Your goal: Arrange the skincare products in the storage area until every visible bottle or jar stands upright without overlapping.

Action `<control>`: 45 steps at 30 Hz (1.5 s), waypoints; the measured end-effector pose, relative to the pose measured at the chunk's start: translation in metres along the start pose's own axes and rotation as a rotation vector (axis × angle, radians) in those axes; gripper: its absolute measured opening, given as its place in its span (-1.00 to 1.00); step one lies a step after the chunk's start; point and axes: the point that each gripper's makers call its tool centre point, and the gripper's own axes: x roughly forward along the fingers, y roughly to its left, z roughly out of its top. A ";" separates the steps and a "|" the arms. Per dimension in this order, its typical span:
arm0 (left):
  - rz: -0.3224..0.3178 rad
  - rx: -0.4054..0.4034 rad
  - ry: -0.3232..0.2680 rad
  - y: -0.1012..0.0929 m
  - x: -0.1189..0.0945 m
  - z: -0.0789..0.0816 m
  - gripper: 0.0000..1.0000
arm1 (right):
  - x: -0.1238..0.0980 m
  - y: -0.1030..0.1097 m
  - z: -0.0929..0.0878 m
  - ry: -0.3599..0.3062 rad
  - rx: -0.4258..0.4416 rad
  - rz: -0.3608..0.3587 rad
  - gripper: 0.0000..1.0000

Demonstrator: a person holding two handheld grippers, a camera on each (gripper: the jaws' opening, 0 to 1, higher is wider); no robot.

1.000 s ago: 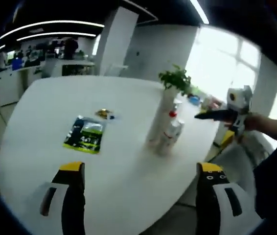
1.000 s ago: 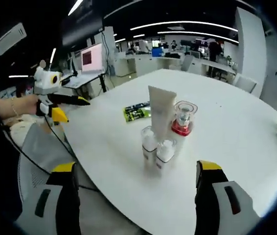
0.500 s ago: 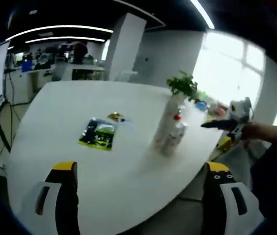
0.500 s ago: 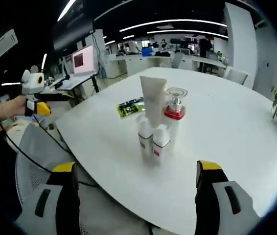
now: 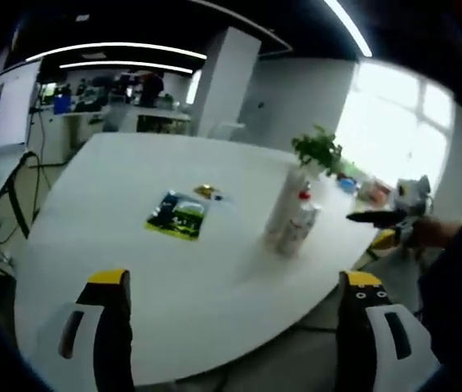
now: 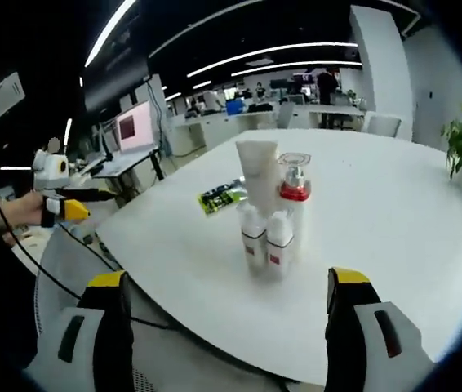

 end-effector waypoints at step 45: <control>0.015 0.095 0.272 0.010 0.079 0.004 0.81 | 0.004 -0.001 -0.013 0.062 -0.031 -0.028 0.99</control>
